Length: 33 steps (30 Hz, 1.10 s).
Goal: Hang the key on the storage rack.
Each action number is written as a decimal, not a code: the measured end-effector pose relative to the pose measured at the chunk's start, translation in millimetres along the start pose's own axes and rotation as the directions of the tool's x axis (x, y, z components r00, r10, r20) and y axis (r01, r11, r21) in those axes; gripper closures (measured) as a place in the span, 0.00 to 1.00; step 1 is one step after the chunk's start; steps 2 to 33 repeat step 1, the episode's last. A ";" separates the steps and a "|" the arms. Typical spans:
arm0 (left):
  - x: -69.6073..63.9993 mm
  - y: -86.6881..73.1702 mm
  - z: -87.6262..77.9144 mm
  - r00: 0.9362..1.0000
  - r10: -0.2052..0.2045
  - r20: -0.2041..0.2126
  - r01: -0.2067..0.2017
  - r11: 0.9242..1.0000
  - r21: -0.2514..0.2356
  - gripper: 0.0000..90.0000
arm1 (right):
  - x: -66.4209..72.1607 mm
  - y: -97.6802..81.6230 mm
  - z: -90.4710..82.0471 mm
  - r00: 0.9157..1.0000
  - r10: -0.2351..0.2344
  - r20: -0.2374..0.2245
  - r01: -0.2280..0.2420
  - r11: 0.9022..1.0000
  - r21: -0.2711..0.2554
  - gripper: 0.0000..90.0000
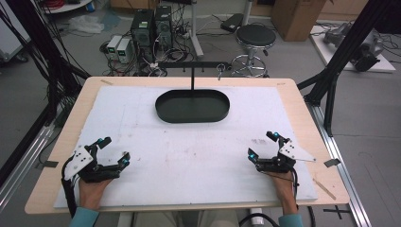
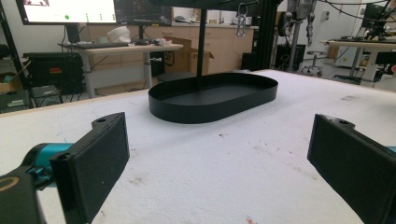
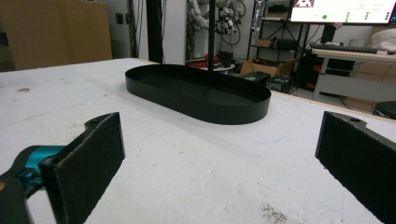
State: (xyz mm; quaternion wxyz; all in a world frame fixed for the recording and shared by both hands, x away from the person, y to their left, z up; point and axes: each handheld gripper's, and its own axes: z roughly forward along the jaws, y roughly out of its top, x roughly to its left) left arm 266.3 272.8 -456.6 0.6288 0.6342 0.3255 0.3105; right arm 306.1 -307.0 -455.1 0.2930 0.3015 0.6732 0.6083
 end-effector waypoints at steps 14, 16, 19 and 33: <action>0.1 0.0 0.0 1.000 -0.001 -0.001 0.001 1.000 0.001 0.07 | 0.6 -0.1 -0.4 1.000 0.006 0.006 -0.006 1.000 0.002 0.01; 0.1 0.0 0.0 1.000 -0.001 -0.001 0.001 1.000 0.001 0.07 | 0.6 -0.1 -0.4 1.000 0.006 0.006 -0.006 1.000 0.002 0.01; 0.1 0.0 0.0 1.000 -0.001 -0.001 0.001 1.000 0.001 0.07 | 0.6 -0.1 -0.4 1.000 0.006 0.006 -0.006 1.000 0.002 0.01; 0.1 0.0 0.0 1.000 -0.001 -0.001 0.001 1.000 0.001 0.07 | 0.6 -0.1 -0.4 1.000 0.006 0.006 -0.006 1.000 0.002 0.01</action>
